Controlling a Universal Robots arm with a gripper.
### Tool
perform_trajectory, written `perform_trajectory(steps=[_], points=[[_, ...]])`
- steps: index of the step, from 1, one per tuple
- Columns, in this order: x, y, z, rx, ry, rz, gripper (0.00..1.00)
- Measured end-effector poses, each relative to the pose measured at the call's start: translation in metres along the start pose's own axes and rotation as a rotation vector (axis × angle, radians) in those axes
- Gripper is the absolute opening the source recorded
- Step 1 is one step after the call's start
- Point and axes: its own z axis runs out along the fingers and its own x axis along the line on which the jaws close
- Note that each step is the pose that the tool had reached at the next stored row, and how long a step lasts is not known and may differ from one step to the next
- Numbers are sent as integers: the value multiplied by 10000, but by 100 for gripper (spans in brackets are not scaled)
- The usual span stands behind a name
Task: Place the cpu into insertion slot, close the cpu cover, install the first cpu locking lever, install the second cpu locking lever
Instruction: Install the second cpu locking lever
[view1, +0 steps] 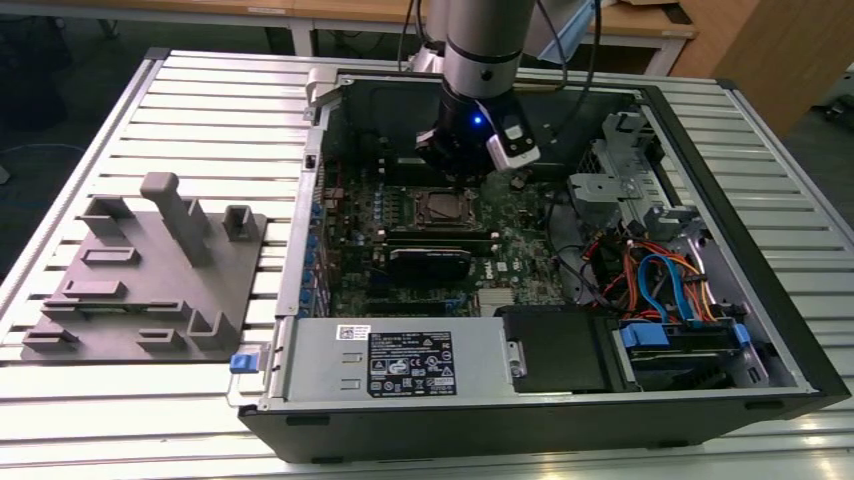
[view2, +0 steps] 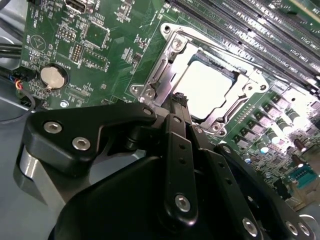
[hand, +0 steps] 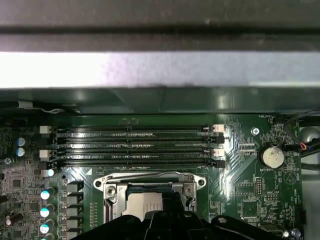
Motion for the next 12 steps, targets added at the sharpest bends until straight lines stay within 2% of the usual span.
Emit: perform_trajectory(steps=[12], points=[[-1, -18, 4, 27, 0, -3, 10]])
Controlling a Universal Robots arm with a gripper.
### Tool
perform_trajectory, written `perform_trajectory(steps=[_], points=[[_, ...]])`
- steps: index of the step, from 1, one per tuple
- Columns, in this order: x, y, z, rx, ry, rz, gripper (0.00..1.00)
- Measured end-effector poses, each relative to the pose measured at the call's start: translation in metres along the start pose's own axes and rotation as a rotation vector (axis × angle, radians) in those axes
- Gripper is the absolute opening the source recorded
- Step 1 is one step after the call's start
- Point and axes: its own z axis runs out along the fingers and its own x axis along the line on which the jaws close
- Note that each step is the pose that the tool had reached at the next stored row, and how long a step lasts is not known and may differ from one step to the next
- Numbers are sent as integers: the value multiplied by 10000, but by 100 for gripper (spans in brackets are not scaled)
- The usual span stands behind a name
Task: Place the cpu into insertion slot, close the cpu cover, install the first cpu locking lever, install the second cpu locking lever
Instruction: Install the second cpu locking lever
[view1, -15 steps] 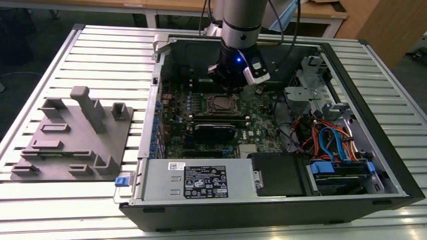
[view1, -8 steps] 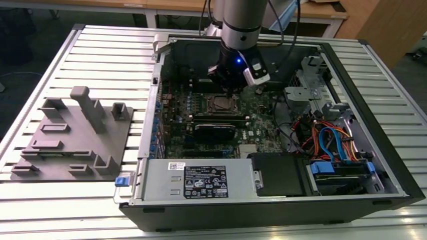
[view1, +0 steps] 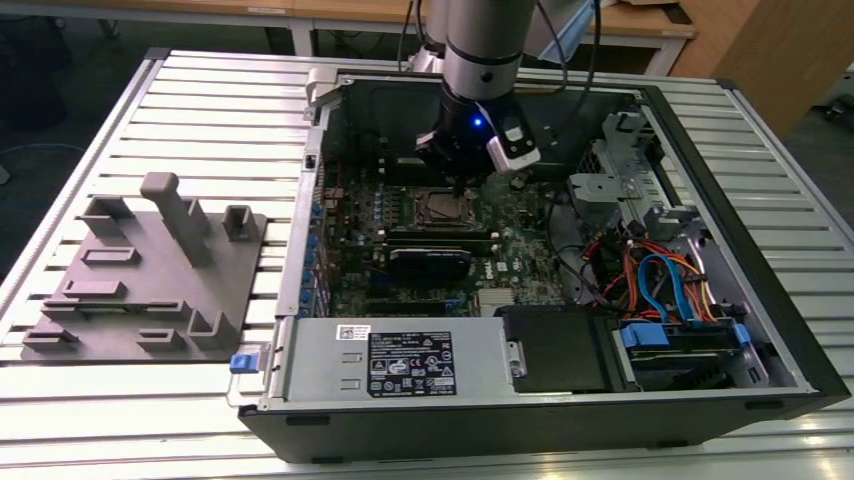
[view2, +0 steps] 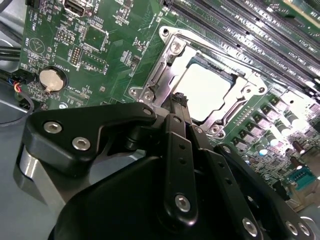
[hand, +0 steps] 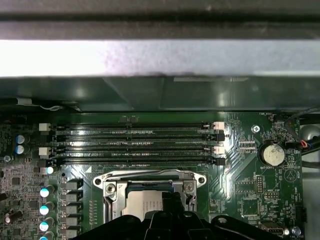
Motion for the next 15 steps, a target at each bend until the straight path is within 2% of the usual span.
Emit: perform_trajectory(steps=[6, 15], points=[[-1, -41, -3, 2, 0, 1, 10], [-1, -49, -3, 2, -1, 1, 10]])
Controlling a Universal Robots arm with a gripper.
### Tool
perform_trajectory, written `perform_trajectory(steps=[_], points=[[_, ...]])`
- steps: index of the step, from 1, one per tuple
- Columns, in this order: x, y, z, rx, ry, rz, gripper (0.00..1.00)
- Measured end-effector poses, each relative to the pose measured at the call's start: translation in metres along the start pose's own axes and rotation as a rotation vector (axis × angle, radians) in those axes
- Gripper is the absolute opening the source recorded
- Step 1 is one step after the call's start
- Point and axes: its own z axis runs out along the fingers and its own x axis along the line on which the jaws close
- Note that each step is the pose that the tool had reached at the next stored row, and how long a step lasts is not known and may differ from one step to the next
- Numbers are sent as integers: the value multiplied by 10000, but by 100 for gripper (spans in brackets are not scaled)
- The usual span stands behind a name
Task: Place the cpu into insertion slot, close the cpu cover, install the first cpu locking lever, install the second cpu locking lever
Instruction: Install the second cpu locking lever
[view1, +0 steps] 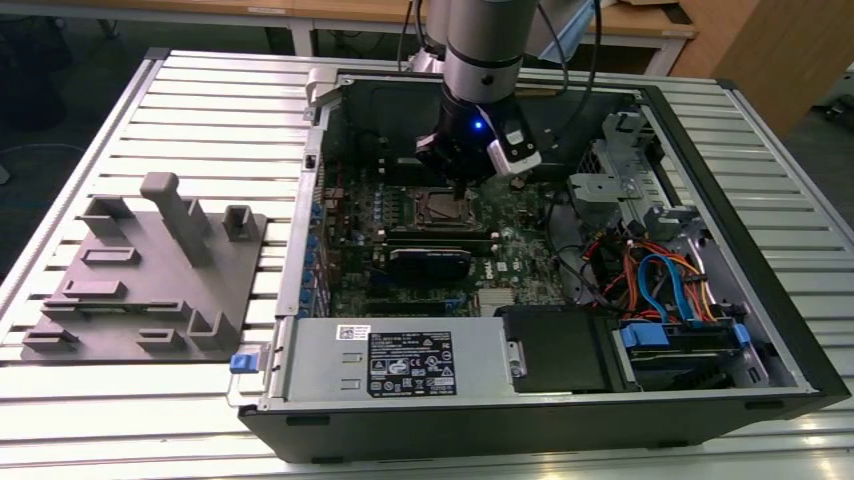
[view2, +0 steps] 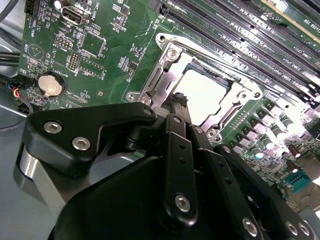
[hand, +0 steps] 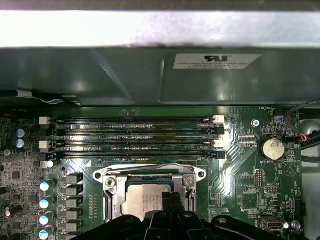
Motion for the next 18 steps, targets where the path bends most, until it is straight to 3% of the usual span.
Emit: perform_trajectory(steps=[10, 15, 18], points=[[-1, -53, -5, -11, 3, 2, 10], [-3, -50, -63, -15, 3, 0, 10], [-4, -58, -65, -15, 3, -1, 10]])
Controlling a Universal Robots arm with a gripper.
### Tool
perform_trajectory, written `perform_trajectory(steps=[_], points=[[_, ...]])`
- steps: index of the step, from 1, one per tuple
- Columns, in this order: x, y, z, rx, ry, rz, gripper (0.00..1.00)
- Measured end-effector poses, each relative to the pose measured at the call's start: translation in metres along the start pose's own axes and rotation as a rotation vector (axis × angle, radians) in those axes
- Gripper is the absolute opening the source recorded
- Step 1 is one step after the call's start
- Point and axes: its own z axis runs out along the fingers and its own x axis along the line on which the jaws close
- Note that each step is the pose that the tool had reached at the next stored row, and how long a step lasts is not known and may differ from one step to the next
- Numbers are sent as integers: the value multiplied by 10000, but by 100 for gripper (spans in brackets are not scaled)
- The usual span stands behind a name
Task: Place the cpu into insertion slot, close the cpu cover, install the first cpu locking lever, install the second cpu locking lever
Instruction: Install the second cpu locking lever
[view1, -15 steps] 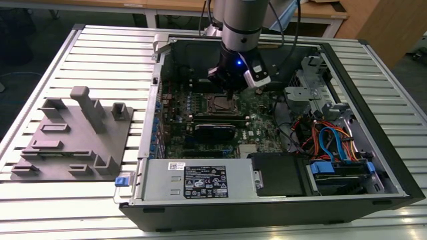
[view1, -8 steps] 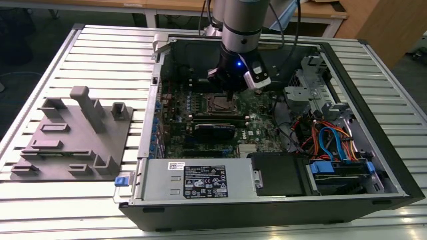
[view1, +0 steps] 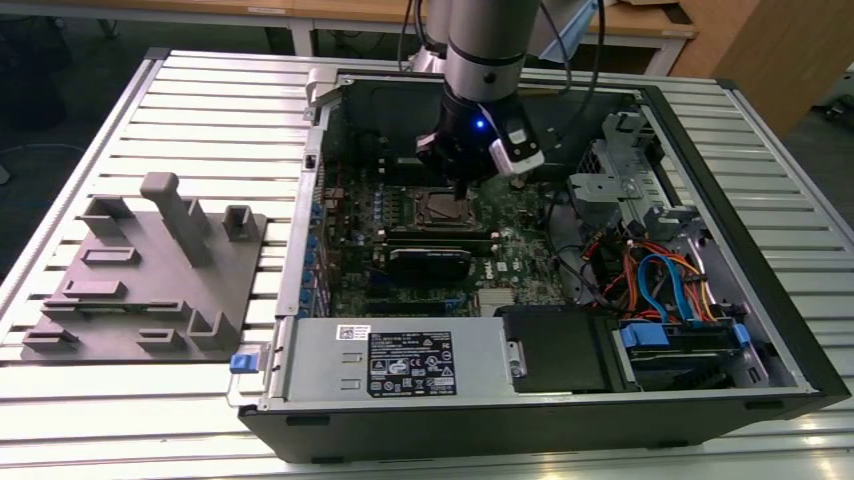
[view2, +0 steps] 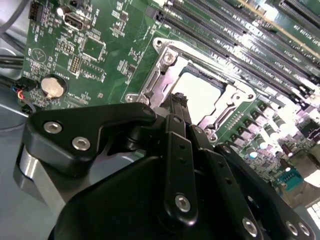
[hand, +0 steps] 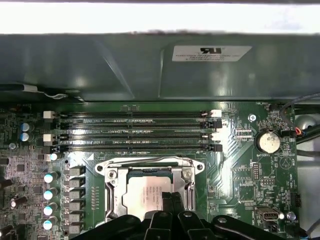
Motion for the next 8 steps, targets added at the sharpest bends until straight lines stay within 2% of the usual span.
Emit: perform_trajectory(steps=[5, 8], points=[[-1, -52, -3, 1, 0, 1, 10], [-1, -54, -3, 1, 0, 3, 10]])
